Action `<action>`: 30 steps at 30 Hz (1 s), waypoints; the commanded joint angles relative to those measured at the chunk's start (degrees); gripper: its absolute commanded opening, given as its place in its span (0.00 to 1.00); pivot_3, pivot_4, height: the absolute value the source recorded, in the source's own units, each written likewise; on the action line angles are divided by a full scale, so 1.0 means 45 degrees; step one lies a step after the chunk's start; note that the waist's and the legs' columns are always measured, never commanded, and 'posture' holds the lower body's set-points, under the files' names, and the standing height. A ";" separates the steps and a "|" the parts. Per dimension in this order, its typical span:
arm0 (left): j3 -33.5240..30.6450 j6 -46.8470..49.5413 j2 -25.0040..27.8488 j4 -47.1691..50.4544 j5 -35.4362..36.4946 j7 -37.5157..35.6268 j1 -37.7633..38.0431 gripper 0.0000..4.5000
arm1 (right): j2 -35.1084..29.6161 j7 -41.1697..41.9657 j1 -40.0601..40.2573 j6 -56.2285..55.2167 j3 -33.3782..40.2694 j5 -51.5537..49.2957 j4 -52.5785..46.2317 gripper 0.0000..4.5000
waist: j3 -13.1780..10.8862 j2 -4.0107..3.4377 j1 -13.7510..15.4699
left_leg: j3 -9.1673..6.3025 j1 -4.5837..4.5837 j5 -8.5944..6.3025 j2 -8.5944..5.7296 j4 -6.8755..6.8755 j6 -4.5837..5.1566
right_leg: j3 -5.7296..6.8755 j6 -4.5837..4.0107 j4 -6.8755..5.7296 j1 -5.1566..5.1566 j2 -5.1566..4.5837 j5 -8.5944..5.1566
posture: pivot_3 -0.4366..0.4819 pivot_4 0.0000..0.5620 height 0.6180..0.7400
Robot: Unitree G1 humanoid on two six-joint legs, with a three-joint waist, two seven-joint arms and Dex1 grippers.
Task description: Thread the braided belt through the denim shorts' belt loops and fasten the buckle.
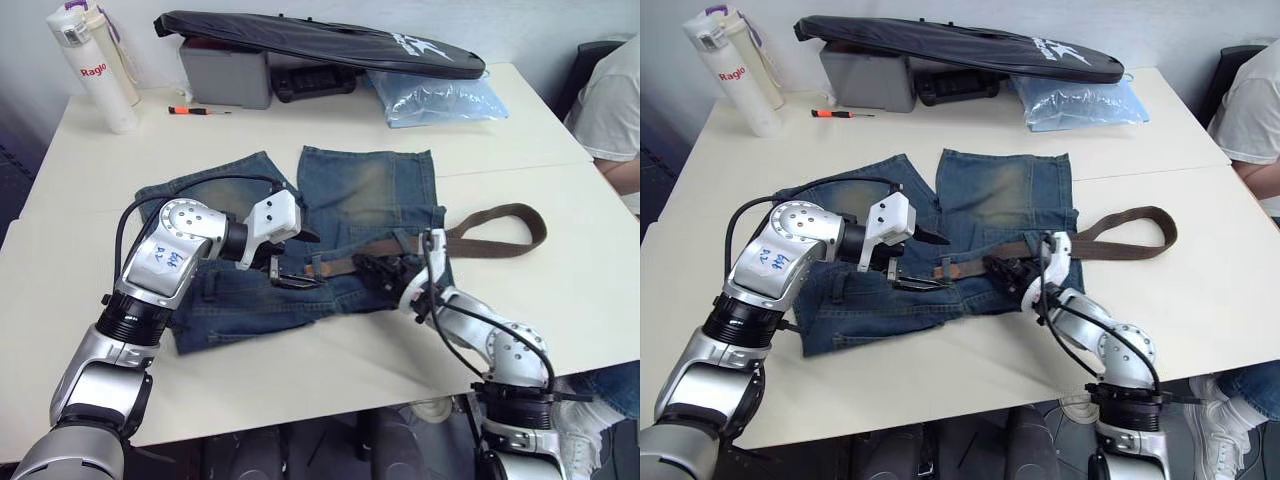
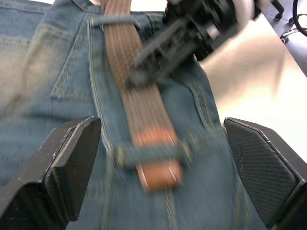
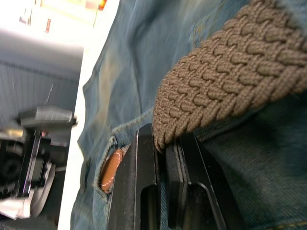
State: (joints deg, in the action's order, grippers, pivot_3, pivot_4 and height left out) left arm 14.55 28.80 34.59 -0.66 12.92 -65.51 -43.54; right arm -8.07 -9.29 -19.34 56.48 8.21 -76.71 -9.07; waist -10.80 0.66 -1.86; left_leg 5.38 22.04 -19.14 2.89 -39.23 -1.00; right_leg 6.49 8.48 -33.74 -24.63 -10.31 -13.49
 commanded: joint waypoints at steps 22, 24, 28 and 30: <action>-0.0017 -0.0298 -0.0099 0.0274 -0.0078 0.0089 -0.0037 1.00 | 0.1079 -0.2179 -0.0332 -0.0192 0.1364 -0.1923 -0.0730 0.98 | 0.0000 0.0000 0.0123 | -0.0003 0.0010 -0.0001 -0.0002 0.0000 0.0001 | 0.0003 0.0000 0.0008 0.0001 -0.0003 0.0000 | 0.48 0.27 1.00; -0.0002 -0.0332 -0.0122 0.0250 -0.0085 0.0086 -0.0055 1.00 | 0.1100 -0.2494 -0.0166 -0.0561 0.1740 -0.2786 -0.0821 0.98 | 0.0000 0.0000 0.0133 | -0.0004 0.0012 -0.0001 -0.0002 -0.0001 0.0002 | 0.0004 0.0001 0.0011 0.0002 -0.0003 0.0000 | 0.48 0.27 1.00; 0.0024 -0.0424 -0.0151 0.0165 -0.0101 0.0053 -0.0099 1.00 | 0.0889 -0.2882 0.0138 -0.0957 0.1709 -0.3335 -0.1054 0.98 | 0.0000 0.0000 0.0083 | -0.0004 0.0012 -0.0001 -0.0002 0.0001 0.0002 | 0.0005 0.0001 0.0011 0.0000 -0.0003 0.0000 | 0.48 0.27 1.00; 0.0039 -0.0459 -0.0164 0.0126 -0.0115 0.0033 -0.0122 1.00 | 0.0900 -0.3010 0.0203 -0.1220 0.1673 -0.3518 -0.1092 0.98 | 0.0000 0.0000 0.0056 | -0.0003 0.0011 -0.0001 -0.0002 0.0001 0.0002 | 0.0003 0.0000 0.0011 0.0000 -0.0003 0.0000 | 0.48 0.27 1.00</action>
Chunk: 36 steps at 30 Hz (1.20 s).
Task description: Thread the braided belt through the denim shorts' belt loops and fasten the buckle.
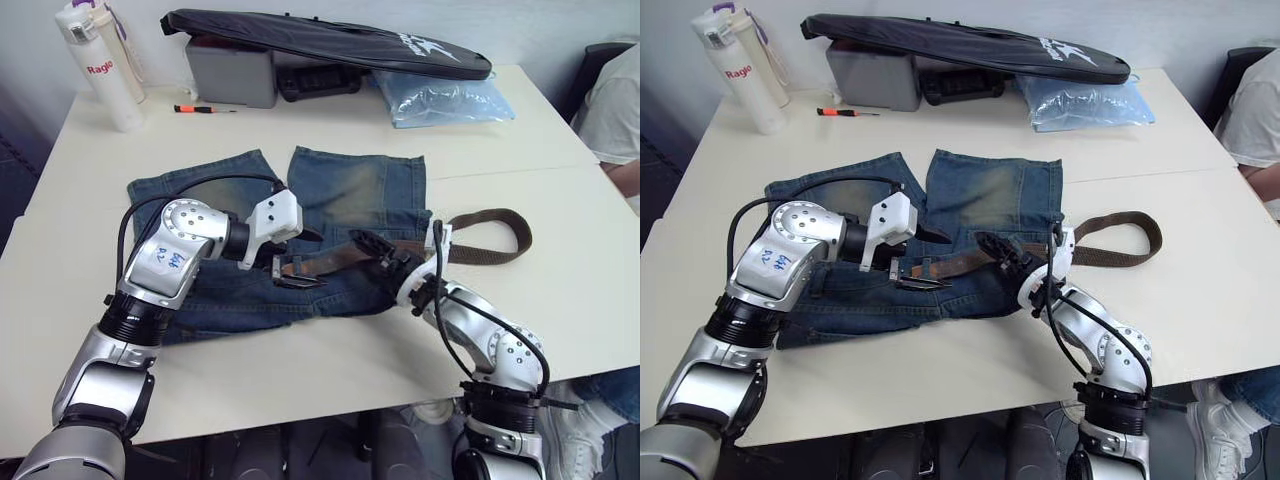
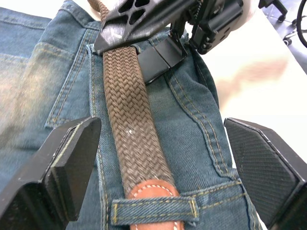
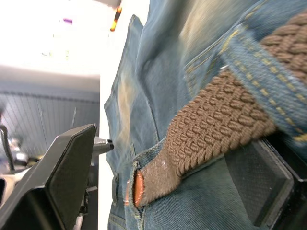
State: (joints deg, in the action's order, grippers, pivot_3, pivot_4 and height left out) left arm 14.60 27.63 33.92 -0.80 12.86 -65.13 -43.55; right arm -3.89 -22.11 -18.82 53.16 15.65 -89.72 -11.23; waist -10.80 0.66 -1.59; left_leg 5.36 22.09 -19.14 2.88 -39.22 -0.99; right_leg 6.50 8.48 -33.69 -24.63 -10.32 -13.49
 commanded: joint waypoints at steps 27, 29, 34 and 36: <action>-0.0025 -0.0053 0.0164 0.0185 -0.0242 -0.0232 -0.0236 1.00 | 0.0745 0.0401 -0.1171 -0.0128 -0.3160 -0.0010 0.1525 0.01 | 0.0000 0.0000 -0.0001 | -0.0001 0.0004 0.0000 0.0001 0.0001 0.0000 | 0.0000 0.0000 0.0002 -0.0003 0.0000 0.0000 | 0.48 0.27 1.00; -0.0010 -0.0079 0.0144 0.0158 -0.0264 -0.0238 -0.0236 1.00 | 0.0690 0.0422 -0.1123 -0.0203 -0.2980 0.0076 0.1454 0.01 | 0.0000 -0.0001 -0.0010 | -0.0001 0.0003 0.0000 0.0001 0.0001 0.0000 | 0.0001 0.0000 0.0001 -0.0003 0.0001 0.0000 | 0.48 0.27 1.00; 0.0003 -0.0184 0.0098 0.0063 -0.0327 -0.0256 -0.0235 1.00 | 0.0359 0.0298 -0.0729 -0.0374 -0.2099 -0.0981 0.0672 0.19 | 0.0000 0.0000 0.0011 | -0.0001 0.0005 0.0000 0.0001 0.0001 0.0000 | 0.0001 0.0001 0.0003 -0.0003 0.0000 0.0000 | 0.48 0.27 1.00; -0.0064 -0.0266 0.0169 -0.0024 -0.0352 -0.0301 -0.0228 1.00 | 0.0163 0.0257 -0.0630 -0.0367 -0.1941 -0.1386 0.0369 0.35 | 0.0000 0.0000 0.0034 | -0.0002 0.0007 0.0000 0.0001 0.0001 0.0000 | 0.0003 0.0001 0.0003 -0.0003 0.0000 0.0000 | 0.48 0.27 1.00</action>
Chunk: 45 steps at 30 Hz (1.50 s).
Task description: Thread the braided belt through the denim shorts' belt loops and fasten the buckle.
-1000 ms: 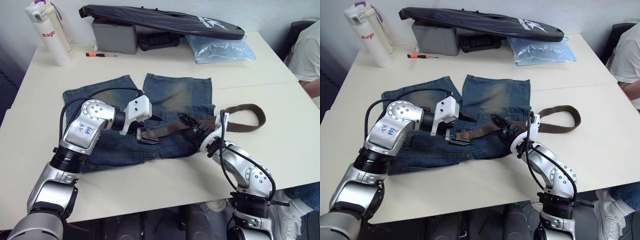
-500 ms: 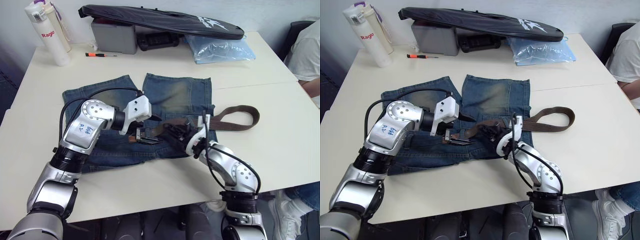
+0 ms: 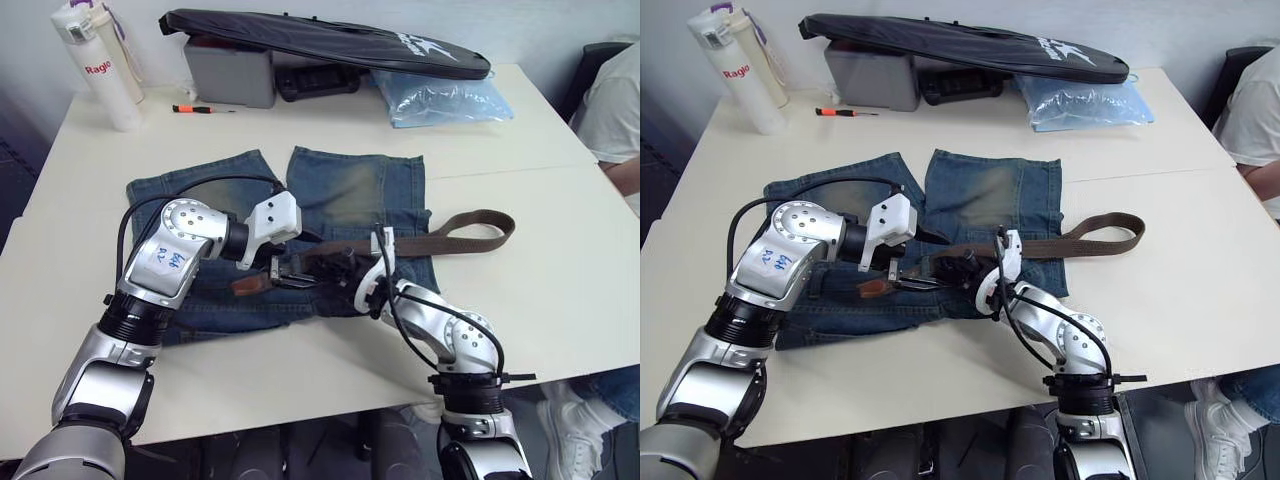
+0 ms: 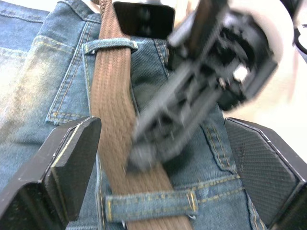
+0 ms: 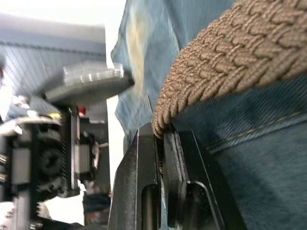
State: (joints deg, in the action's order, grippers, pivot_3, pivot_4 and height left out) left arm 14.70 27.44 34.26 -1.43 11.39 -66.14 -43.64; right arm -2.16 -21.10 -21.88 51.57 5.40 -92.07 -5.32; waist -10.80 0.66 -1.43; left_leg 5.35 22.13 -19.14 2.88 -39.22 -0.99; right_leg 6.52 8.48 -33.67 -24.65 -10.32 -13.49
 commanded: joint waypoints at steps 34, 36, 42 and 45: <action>-0.4978 0.3356 0.5377 0.3212 0.4051 -0.1504 0.3598 1.00 | -1.2958 1.5003 -0.1207 -0.3889 -0.6637 1.5833 -0.2813 0.92 | -0.0002 0.0043 0.0289 | 0.0018 0.0034 -0.0015 0.0004 -0.0040 0.0009 | -0.0005 0.0006 0.0018 -0.0027 0.0004 0.0007 | 0.48 0.27 1.00; -0.5247 0.3488 0.5415 0.3441 0.4137 -0.1188 0.3928 1.00 | -1.2783 1.5439 -0.1425 -0.3890 -0.6891 1.6571 -0.2149 0.78 | -0.0002 0.0042 0.0276 | 0.0018 0.0035 -0.0015 0.0004 -0.0040 0.0009 | -0.0005 0.0006 0.0018 -0.0028 0.0003 0.0007 | 0.48 0.27 1.00; -0.5495 0.3652 0.5153 0.3924 0.4272 -0.0317 0.4565 1.00 | -1.2797 1.5985 -0.1334 -0.5376 -0.5709 1.7721 -0.0130 0.15 | 0.0005 0.0055 0.0368 | 0.0012 0.0011 -0.0015 0.0004 -0.0054 0.0008 | -0.0001 0.0003 0.0019 0.0014 0.0002 0.0010 | 0.48 0.27 1.00; -0.5325 0.3619 0.4794 0.4006 0.4283 0.0165 0.4548 1.00 | -1.3161 1.6340 -0.1116 -0.6220 -0.5054 1.8131 0.1481 0.01 | 0.0006 0.0055 0.0514 | 0.0009 0.0017 -0.0022 0.0003 -0.0079 0.0013 | 0.0002 0.0001 0.0020 0.0020 0.0001 0.0014 | 0.48 0.27 1.00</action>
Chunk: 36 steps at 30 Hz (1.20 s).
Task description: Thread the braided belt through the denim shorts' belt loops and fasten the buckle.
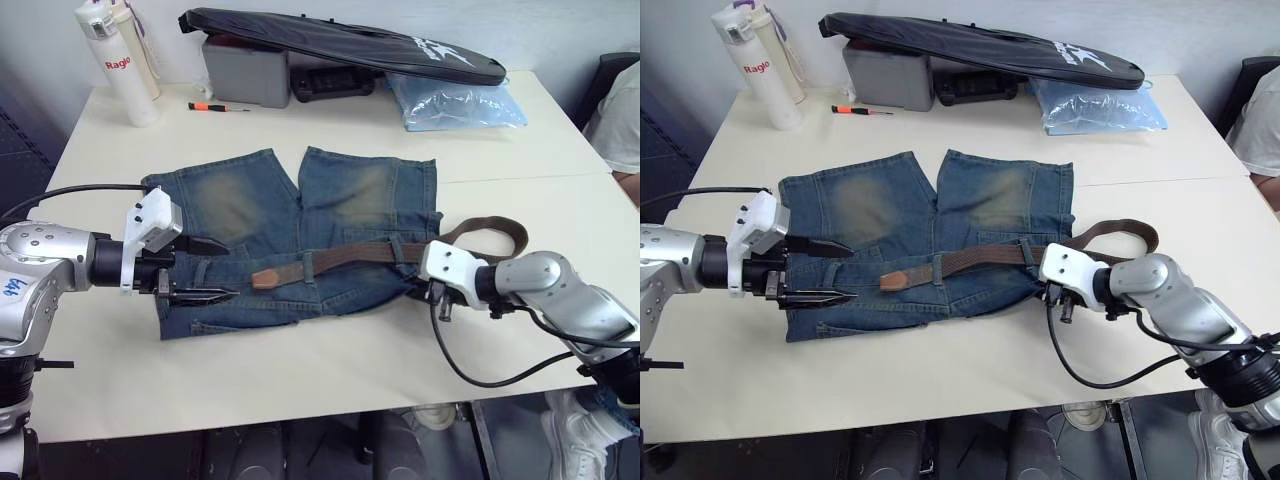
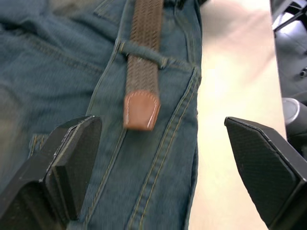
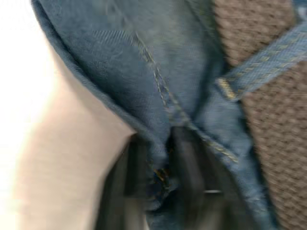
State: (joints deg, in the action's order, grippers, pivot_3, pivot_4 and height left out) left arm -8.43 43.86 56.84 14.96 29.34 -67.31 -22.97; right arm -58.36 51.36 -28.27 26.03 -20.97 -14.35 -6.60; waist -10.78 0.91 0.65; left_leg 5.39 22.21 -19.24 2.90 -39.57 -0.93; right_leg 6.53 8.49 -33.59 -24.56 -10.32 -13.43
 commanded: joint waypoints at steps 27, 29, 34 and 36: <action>0.2750 -0.2183 -0.3510 -0.2052 -0.1224 0.1598 -0.2582 1.00 | -0.2544 0.2738 0.2744 0.3495 0.7403 -0.2033 0.0420 0.98 | 0.0007 0.0009 0.0164 | -0.0009 0.0005 -0.0009 0.0002 -0.0058 0.0011 | 0.0010 0.0009 0.0003 0.0030 0.0002 0.0027 | 0.48 0.27 1.00; 0.2805 -0.2257 -0.3648 -0.2134 -0.1220 0.1579 -0.2696 1.00 | -0.2061 0.2196 0.2639 0.2406 0.7336 -0.1651 -0.0388 0.98 | 0.0008 0.0010 0.0110 | -0.0007 0.0003 -0.0011 0.0003 -0.0059 0.0008 | 0.0008 0.0010 0.0006 0.0030 0.0002 0.0027 | 0.48 0.27 1.00; 0.2933 -0.2260 -0.3901 -0.2082 -0.1182 0.1650 -0.2868 1.00 | -0.1143 0.0343 0.2498 -0.1397 0.5652 0.1334 -0.0815 0.98 | 0.0007 0.0010 0.0090 | -0.0002 0.0008 -0.0014 0.0003 -0.0061 0.0004 | 0.0004 0.0011 0.0005 0.0021 0.0002 0.0027 | 0.48 0.27 1.00; 0.2934 -0.2229 -0.3931 -0.2028 -0.1167 0.1698 -0.2890 1.00 | -0.0539 -0.0084 0.2535 -0.1891 0.5400 0.1579 -0.0781 0.98 | 0.0007 0.0010 0.0128 | 0.0001 0.0018 -0.0014 0.0001 -0.0060 0.0004 | 0.0003 0.0011 0.0006 0.0011 0.0001 0.0027 | 0.48 0.27 1.00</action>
State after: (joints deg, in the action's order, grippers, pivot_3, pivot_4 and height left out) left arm 5.42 34.33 39.14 4.43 24.15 -59.61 -35.05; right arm -61.81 52.92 -16.91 21.05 3.36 -9.34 -9.45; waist -10.74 0.96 1.23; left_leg 5.39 22.29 -19.31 2.90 -39.84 -0.91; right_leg 6.54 8.54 -33.55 -24.51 -10.31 -13.31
